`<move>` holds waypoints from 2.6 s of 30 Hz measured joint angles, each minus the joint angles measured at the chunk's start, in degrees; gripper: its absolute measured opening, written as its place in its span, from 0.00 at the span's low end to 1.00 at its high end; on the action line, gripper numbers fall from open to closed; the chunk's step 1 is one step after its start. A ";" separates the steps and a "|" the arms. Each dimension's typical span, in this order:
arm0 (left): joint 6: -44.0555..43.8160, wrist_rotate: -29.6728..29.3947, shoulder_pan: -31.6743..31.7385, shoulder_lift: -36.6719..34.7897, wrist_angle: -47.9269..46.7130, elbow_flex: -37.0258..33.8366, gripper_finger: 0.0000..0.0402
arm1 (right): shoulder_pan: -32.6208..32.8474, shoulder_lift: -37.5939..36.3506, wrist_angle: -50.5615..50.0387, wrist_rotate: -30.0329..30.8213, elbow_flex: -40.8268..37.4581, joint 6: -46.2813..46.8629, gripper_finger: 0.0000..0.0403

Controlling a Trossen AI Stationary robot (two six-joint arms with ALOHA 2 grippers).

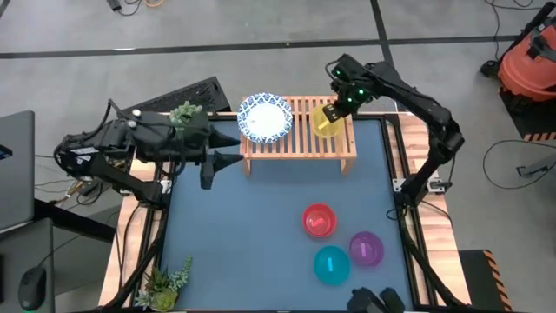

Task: Place and stack bowls onto a shelf
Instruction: Put the yellow bowl on the shelf, then stack the orange bowl on top of the yellow bowl on the shelf

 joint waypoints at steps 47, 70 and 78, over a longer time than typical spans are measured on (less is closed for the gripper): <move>11.01 24.99 23.42 2.85 8.73 0.00 0.49 | 6.65 2.08 -11.67 2.48 18.12 5.17 0.48; 1.36 23.50 18.83 5.31 -1.92 -0.02 0.49 | 34.95 -2.55 -4.60 11.93 -10.24 0.33 0.48; -4.55 17.37 6.23 8.65 -9.48 0.00 0.49 | 38.14 -3.82 -4.89 6.53 -11.90 5.87 0.48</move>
